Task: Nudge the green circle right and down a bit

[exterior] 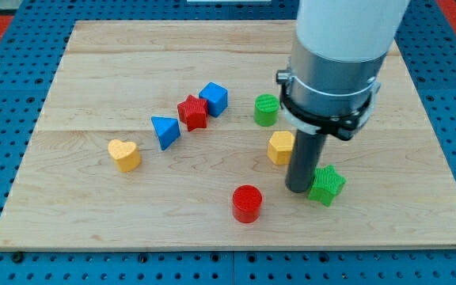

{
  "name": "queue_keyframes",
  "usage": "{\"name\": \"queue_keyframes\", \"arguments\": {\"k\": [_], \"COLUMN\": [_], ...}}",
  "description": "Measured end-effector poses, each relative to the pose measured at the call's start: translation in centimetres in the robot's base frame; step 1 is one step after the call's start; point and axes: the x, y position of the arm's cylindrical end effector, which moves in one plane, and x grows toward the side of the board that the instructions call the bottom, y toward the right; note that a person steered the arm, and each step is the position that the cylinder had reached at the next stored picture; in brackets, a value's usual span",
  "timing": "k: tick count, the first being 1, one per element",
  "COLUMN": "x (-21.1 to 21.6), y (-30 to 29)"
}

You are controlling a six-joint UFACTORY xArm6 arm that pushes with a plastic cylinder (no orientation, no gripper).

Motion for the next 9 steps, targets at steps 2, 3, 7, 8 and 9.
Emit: {"name": "queue_keyframes", "arguments": {"k": [2,3,7,8,9], "x": [-4.1,-5.7,-5.3,-5.5,-11.3], "y": [-2.4,0.6,5.3,12.7,13.2]}}
